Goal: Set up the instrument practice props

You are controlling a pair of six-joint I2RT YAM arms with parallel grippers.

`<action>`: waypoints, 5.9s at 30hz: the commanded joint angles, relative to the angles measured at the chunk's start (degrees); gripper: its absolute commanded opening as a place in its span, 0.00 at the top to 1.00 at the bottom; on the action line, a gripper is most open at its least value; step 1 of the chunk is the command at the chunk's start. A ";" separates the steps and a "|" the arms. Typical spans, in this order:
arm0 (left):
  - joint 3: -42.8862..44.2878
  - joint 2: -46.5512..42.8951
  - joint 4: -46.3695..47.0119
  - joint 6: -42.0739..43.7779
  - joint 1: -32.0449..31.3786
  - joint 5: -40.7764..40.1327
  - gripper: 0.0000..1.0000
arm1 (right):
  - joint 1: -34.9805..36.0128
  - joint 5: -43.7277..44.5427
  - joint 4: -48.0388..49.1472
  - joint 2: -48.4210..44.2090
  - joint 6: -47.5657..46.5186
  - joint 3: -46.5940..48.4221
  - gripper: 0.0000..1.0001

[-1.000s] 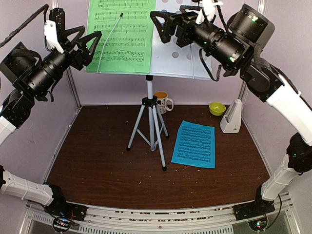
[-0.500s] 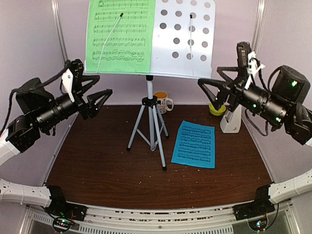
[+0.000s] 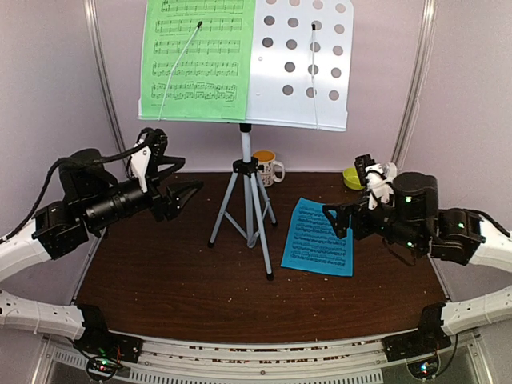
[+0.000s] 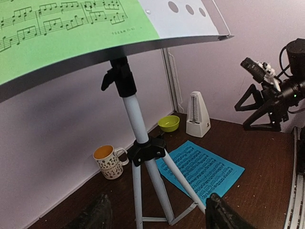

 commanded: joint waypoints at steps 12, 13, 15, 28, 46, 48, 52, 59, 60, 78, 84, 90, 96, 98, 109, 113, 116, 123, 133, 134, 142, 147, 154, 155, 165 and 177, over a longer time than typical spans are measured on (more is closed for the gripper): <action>-2.24 5.38 4.65 -4.72 -1.90 -0.95 0.31 | -24.05 -23.72 4.50 30.73 8.59 6.08 0.05; -2.35 5.73 4.59 -4.70 -1.98 -0.92 0.31 | -24.66 -24.39 4.35 32.69 8.81 6.74 0.05; -2.45 6.46 4.19 -4.60 -2.29 -1.08 0.31 | -26.04 -26.26 4.39 36.03 9.47 7.31 0.05; -4.52 9.29 5.71 -4.05 -3.32 -2.19 0.31 | -29.19 -32.38 9.01 42.64 19.49 -0.50 0.03; -6.09 16.30 9.71 -5.87 -4.54 -2.09 0.31 | -19.11 -38.86 27.53 25.20 42.86 -25.81 0.00; -4.41 18.31 9.27 -5.78 -4.68 -2.14 0.31 | -16.86 -39.33 30.33 23.10 45.58 -26.85 0.00; -2.77 19.64 9.90 -6.13 -4.88 -2.41 0.31 | -17.69 -39.27 28.15 18.04 45.08 -26.50 0.00; -3.46 22.56 12.55 -6.17 -7.14 -3.30 0.31 | -20.75 -32.31 10.21 12.60 31.01 -21.35 0.00; -3.16 23.58 12.26 -5.66 -8.18 -3.44 0.31 | -21.28 -32.30 9.69 12.35 30.70 -21.91 0.00; -1.02 34.13 16.52 -2.50 -15.18 -2.30 0.31 | -20.52 -39.02 21.15 17.13 40.15 -32.34 0.01; -4.60 34.07 20.72 2.99 -18.35 -3.37 0.31 | -14.98 -38.45 21.93 17.27 43.32 -29.35 0.02; -8.52 37.18 26.25 6.66 -21.05 -2.19 0.30 | -11.92 -37.91 22.76 13.60 46.95 -29.27 0.02; -6.65 41.89 23.89 13.86 -24.32 -2.41 0.31 | -12.03 -36.02 19.26 7.43 44.40 -27.53 0.02; -6.06 43.84 23.97 15.78 -25.05 -3.13 0.31 | -12.22 -33.70 14.98 5.72 40.59 -25.17 0.03; 3.25 55.10 19.16 22.53 -27.05 -7.57 0.35 | -18.49 -33.65 13.40 17.40 30.48 -16.27 0.06; 7.32 57.89 12.48 26.17 -27.53 -8.09 0.36 | -19.56 -34.68 13.92 21.81 28.24 -13.87 0.06; 9.18 59.23 9.35 28.01 -27.92 -10.45 0.36 | -20.88 -36.07 14.85 24.86 27.08 -12.77 0.06; 11.91 61.32 5.00 29.46 -28.35 -12.40 0.37 | -22.07 -38.86 16.47 30.90 26.17 -11.03 0.06; 13.93 63.32 2.62 31.05 -28.46 -13.70 0.38 | -22.16 -39.45 16.97 33.15 26.21 -11.14 0.07; 13.97 63.43 2.54 31.14 -28.46 -13.61 0.38 | -22.16 -39.52 17.00 33.30 26.15 -11.10 0.07; 14.77 65.35 2.61 32.36 -28.37 -16.27 0.41 | -22.16 -40.26 17.15 35.13 26.59 -10.80 0.07; 16.67 67.38 3.43 33.69 -28.36 -17.94 0.42 | -22.16 -40.66 17.35 36.28 26.86 -11.32 0.07; 20.09 70.76 3.70 35.73 -27.56 -19.81 0.48 | -22.16 -41.96 18.43 38.65 27.60 -11.77 0.08; 20.33 71.12 3.75 36.00 -27.39 -20.00 0.49 | -22.15 -42.14 18.59 39.05 27.61 -11.85 0.08; 21.11 72.83 3.25 37.85 -24.67 -24.90 0.57 | -22.17 -43.32 18.65 40.47 27.81 -13.77 0.09; 18.62 70.69 3.25 38.54 -22.39 -26.10 0.63 | -22.16 -43.97 18.76 40.97 27.30 -14.49 0.11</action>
